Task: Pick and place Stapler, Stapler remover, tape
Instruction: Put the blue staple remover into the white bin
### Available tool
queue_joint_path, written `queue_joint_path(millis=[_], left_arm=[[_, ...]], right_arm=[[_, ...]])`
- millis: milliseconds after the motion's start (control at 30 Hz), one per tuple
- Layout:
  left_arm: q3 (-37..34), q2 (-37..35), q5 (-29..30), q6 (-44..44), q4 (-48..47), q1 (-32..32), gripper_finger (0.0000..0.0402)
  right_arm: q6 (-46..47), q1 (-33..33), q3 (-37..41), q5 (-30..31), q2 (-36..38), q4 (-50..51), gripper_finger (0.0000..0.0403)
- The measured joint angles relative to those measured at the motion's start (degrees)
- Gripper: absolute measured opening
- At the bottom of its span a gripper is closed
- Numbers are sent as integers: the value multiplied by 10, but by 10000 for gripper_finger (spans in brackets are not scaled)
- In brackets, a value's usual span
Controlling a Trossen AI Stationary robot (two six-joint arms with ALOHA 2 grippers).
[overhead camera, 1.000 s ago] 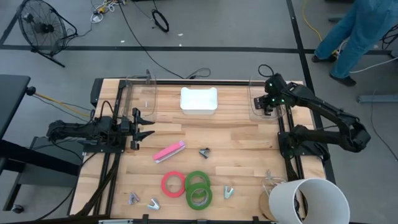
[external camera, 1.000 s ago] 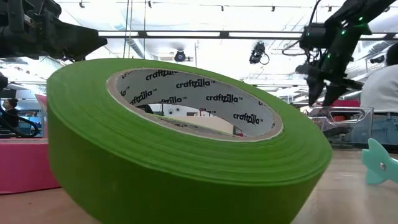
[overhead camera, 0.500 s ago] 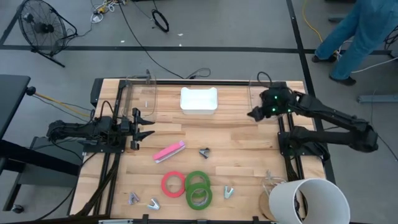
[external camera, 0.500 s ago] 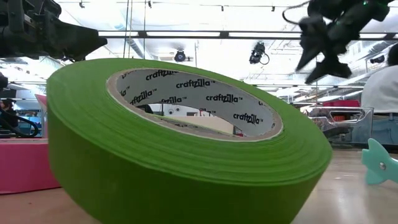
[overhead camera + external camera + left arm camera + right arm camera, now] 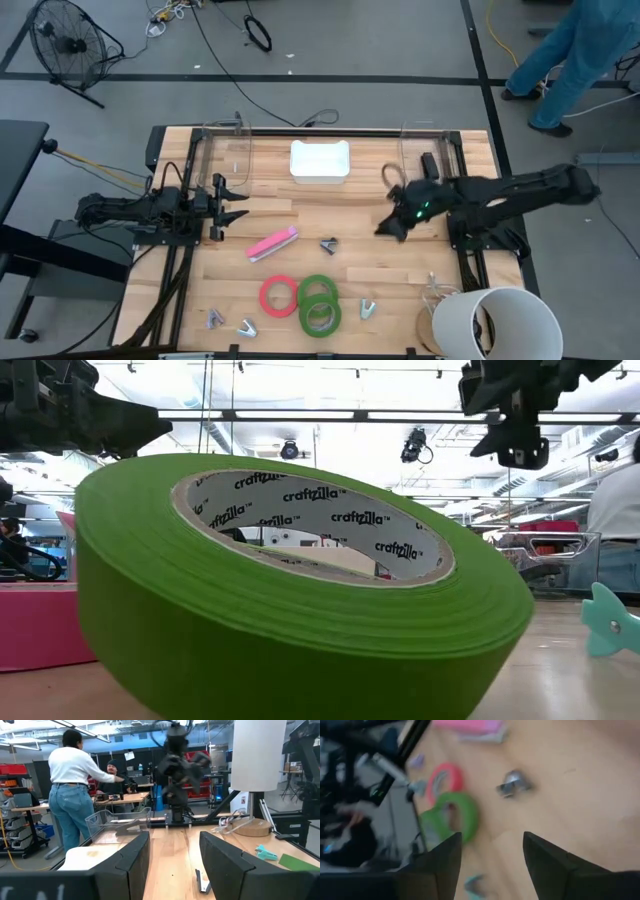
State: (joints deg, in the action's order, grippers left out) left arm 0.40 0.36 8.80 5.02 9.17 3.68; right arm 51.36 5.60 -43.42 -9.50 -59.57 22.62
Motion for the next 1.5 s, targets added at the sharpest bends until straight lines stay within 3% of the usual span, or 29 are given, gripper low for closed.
queue_joint_path(millis=[167,500,700,1500], left_arm=[[0,0,0,-15,0,0,177],[0,0,0,-16,0,0,177],[0,0,0,-26,0,0,177],[0,0,4,-28,0,0,177]], right_arm=[[21,90,0,-9,-78,-95,208],[90,198,0,-12,-213,-102,208],[112,224,0,-30,-267,-120,208],[212,265,0,31,-351,-195,208]])
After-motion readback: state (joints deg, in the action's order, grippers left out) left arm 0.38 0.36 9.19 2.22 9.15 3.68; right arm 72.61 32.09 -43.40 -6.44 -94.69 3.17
